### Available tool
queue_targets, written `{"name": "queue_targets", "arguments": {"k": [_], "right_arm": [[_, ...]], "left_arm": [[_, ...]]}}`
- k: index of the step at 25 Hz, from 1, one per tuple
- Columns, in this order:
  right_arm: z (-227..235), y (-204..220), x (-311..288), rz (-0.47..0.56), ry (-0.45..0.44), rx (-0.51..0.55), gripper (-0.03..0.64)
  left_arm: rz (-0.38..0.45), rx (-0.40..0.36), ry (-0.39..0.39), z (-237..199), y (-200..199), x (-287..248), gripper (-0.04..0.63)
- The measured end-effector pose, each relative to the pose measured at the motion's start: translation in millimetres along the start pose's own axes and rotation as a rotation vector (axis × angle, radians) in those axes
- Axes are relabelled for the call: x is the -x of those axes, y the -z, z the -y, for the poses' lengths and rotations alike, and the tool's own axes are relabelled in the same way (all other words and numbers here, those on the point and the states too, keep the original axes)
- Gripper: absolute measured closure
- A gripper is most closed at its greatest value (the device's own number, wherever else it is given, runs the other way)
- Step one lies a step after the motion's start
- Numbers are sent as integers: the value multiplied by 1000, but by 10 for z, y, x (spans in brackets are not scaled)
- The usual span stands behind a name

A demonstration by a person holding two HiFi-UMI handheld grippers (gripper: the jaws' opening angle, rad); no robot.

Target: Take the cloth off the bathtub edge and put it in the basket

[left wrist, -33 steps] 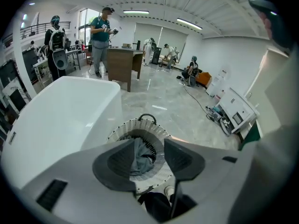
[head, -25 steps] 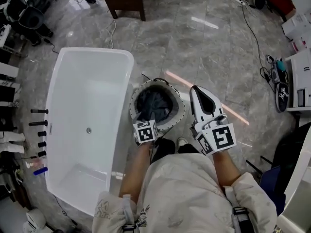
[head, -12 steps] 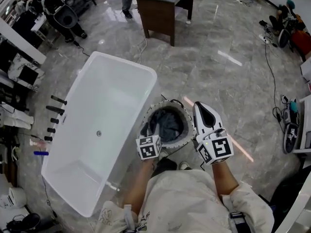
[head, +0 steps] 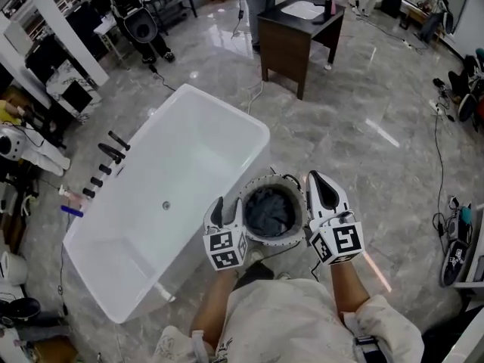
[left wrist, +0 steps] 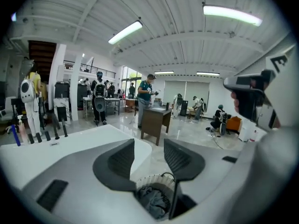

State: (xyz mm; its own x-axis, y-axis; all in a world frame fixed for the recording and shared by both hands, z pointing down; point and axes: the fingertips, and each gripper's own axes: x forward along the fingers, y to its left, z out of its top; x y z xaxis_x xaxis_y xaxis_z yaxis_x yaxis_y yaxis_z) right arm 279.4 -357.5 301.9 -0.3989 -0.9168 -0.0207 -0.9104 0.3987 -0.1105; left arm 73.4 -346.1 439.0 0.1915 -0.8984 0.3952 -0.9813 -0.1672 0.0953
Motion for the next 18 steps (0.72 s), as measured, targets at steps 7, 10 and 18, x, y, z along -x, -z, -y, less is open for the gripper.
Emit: {"name": "queue_targets", "arguments": {"k": [7,10,18], "right_arm": [[-303,-190,5,58,-88,2,629],[-448,-288,17,85,-128,4,629],[-694,-598,43,154,-192,26,629]], "left_arm": [[185,-26,-88,-202,-592,618,400],[254,-31,-125,-273,-796,870,403],[413,-65,-197,-329,-1269,1389,420]]}}
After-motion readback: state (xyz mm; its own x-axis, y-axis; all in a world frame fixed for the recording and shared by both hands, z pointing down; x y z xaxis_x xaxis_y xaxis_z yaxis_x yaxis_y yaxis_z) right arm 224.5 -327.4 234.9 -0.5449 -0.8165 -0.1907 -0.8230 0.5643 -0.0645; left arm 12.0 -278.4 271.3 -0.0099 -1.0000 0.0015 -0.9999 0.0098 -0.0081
